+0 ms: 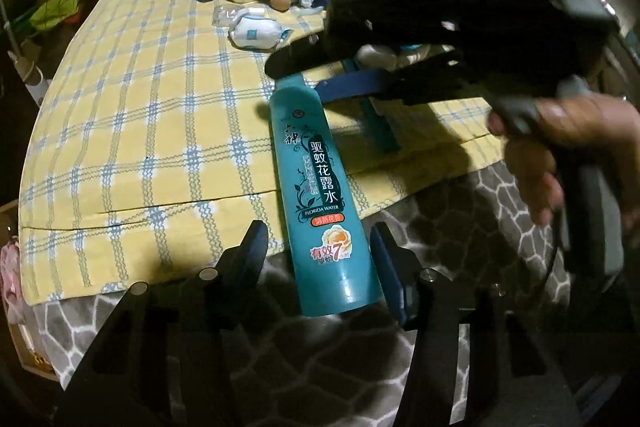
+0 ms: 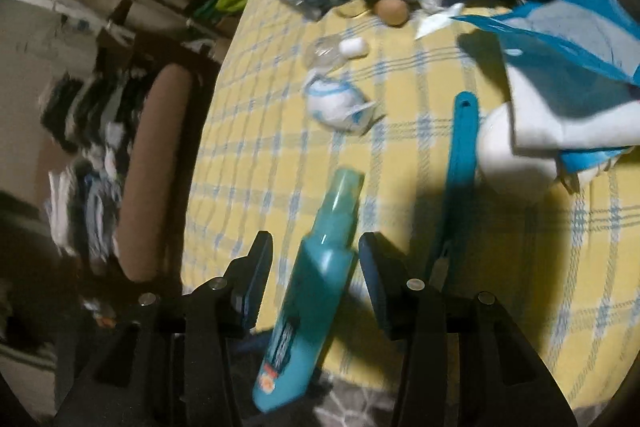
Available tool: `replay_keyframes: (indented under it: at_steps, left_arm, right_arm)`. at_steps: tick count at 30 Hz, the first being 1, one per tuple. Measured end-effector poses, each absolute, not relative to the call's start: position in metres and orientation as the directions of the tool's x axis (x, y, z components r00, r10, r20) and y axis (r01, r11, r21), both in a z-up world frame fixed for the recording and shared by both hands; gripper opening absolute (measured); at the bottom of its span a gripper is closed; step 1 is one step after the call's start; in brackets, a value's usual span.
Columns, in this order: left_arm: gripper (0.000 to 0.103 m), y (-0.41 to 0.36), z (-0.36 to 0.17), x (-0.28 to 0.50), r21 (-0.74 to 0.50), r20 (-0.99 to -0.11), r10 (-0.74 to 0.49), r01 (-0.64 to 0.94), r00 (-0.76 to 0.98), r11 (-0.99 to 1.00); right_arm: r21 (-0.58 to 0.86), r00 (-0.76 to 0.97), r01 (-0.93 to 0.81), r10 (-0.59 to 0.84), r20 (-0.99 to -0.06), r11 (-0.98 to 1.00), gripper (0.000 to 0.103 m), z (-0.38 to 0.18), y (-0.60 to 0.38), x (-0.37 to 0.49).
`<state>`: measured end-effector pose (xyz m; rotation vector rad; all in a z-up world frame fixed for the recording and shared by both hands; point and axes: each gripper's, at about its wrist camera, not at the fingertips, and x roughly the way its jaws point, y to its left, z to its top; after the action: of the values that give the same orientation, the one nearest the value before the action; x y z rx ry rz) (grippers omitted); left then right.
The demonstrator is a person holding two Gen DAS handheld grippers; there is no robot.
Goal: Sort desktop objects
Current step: 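Grasp the teal spray bottle by its nozzle with the right tool and lift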
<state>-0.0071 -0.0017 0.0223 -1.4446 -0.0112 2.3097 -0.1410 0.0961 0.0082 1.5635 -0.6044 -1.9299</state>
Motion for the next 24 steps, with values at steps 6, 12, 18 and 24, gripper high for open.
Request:
replay_keyframes:
  at_steps: [6, 12, 18, 24]
  left_arm:
    - [0.049, 0.003, 0.022, -0.006, -0.192, -0.861, 0.340, -0.377, -0.379, -0.906]
    - [0.041, 0.002, 0.022, -0.008, -0.192, -0.858, 0.344, -0.384, -0.381, -0.903]
    - [0.040, 0.004, 0.022, -0.008, -0.185, -0.856, 0.341, -0.387, -0.388, -0.904]
    - [0.036, 0.000, 0.026, -0.011, -0.233, -0.844, 0.375, -0.368, -0.384, -0.900]
  right_arm:
    - [0.754, -0.128, 0.125, -0.764, -0.632, -0.645, 0.045, -0.004, 0.098, -0.160]
    - [0.692, -0.100, 0.180, -0.713, -0.694, -0.699, 0.023, -0.001, 0.085, -0.156]
    - [0.720, -0.123, 0.193, -0.745, -0.656, -0.666, 0.021, 0.008, 0.090, -0.152]
    - [0.755, -0.169, 0.214, -0.785, -0.596, -0.619, 0.019, 0.033, 0.101, -0.144]
